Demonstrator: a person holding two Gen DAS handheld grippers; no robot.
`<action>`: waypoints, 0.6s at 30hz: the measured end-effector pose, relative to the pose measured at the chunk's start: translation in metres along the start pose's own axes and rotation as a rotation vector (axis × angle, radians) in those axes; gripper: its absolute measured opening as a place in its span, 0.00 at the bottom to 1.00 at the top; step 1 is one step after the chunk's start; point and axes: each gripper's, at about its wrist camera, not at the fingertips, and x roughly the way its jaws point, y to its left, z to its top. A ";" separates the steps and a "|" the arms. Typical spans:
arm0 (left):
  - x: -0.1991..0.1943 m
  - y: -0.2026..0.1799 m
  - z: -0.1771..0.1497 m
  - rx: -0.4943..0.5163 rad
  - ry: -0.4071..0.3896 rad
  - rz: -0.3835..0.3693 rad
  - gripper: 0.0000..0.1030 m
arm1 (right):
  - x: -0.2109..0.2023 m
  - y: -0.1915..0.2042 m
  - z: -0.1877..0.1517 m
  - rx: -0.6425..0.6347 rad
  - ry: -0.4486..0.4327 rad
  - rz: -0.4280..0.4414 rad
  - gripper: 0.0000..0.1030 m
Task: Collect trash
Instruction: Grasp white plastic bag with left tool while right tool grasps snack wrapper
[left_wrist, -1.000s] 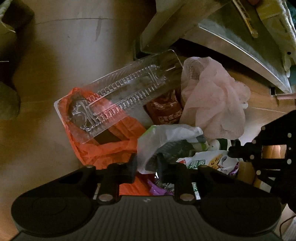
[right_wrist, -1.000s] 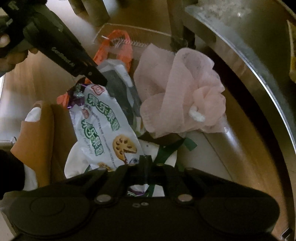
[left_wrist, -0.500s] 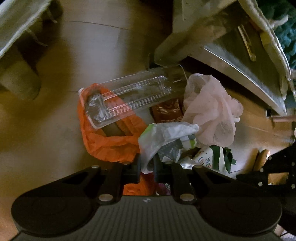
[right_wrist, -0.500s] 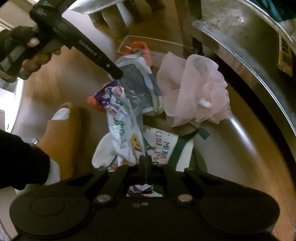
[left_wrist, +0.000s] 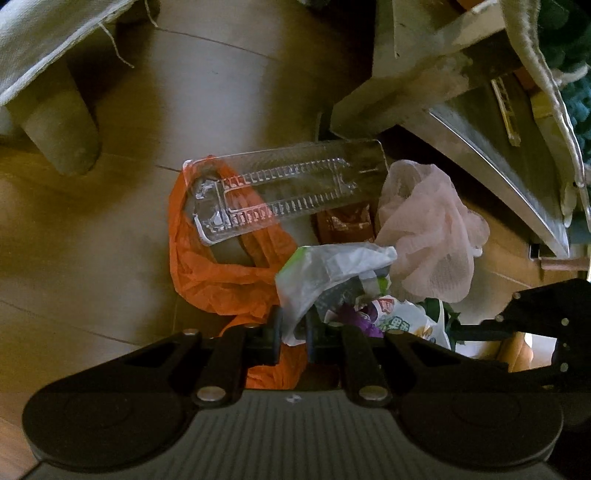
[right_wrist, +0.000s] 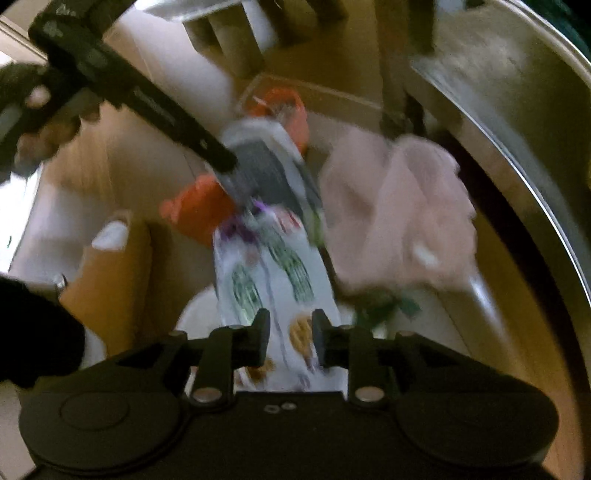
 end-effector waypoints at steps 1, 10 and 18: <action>0.000 0.001 0.000 -0.006 0.000 0.000 0.12 | 0.002 0.005 0.005 0.008 -0.014 0.011 0.26; 0.005 0.004 -0.003 -0.027 0.005 -0.020 0.11 | 0.021 0.024 0.026 0.148 -0.087 -0.014 0.28; 0.007 0.005 -0.004 -0.029 0.001 -0.024 0.11 | 0.039 0.013 0.043 0.283 -0.081 0.012 0.37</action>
